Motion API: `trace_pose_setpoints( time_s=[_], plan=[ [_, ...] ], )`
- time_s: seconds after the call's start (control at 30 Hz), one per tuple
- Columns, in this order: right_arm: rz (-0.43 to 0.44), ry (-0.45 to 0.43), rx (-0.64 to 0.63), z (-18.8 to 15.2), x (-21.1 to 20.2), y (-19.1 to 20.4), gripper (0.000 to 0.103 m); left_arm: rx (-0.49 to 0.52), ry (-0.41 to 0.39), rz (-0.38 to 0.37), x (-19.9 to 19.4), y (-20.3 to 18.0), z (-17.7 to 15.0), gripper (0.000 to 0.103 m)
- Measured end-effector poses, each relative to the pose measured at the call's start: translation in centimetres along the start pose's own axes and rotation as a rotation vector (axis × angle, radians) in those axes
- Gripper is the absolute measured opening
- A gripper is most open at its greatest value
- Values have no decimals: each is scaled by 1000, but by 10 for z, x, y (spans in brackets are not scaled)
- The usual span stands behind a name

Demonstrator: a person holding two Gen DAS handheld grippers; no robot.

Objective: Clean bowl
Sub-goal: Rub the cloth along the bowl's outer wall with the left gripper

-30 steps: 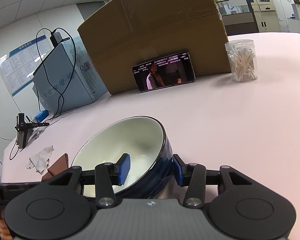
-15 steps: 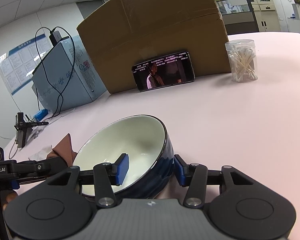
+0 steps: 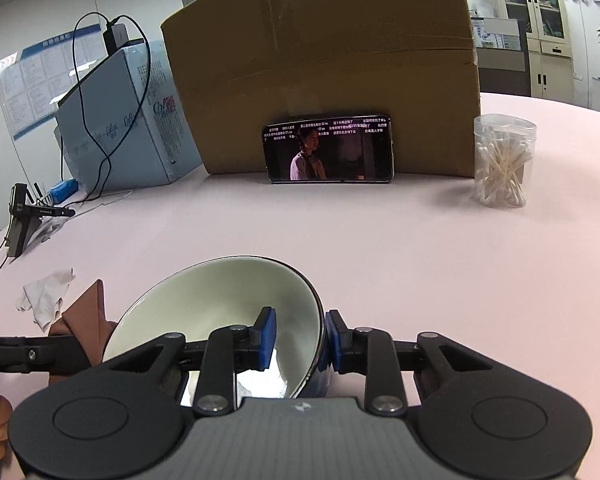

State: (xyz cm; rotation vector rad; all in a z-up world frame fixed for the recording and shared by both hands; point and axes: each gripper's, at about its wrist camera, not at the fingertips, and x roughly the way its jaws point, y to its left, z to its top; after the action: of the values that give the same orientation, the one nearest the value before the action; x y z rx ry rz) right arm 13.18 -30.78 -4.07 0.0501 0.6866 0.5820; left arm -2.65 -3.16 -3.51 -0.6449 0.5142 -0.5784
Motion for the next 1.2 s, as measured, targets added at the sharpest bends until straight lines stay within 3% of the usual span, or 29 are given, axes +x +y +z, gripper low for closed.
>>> trace_pose_setpoints(
  time_s=[0.4, 0.8, 0.87, 1.07, 1.13, 1.2],
  plan=[
    [-12, 0, 33, -12, -15, 2, 18, 7, -33, 35, -5, 0, 0, 9],
    [-11, -63, 84, -26, -29, 0, 21, 65, -6, 32, -19, -13, -7, 9],
    [3, -74, 98, -27, -30, -3, 22, 101, 23, 33, -24, -17, -10, 9],
    [24, -83, 116, -28, -31, -8, 24, 224, 80, 130, -22, -32, -15, 9],
    [30, -85, 122, -28, -31, -9, 24, 244, 88, 119, -21, -36, -16, 9],
    [30, -86, 124, -29, -31, -9, 24, 273, 98, 60, -21, -42, -18, 9]
  ],
)
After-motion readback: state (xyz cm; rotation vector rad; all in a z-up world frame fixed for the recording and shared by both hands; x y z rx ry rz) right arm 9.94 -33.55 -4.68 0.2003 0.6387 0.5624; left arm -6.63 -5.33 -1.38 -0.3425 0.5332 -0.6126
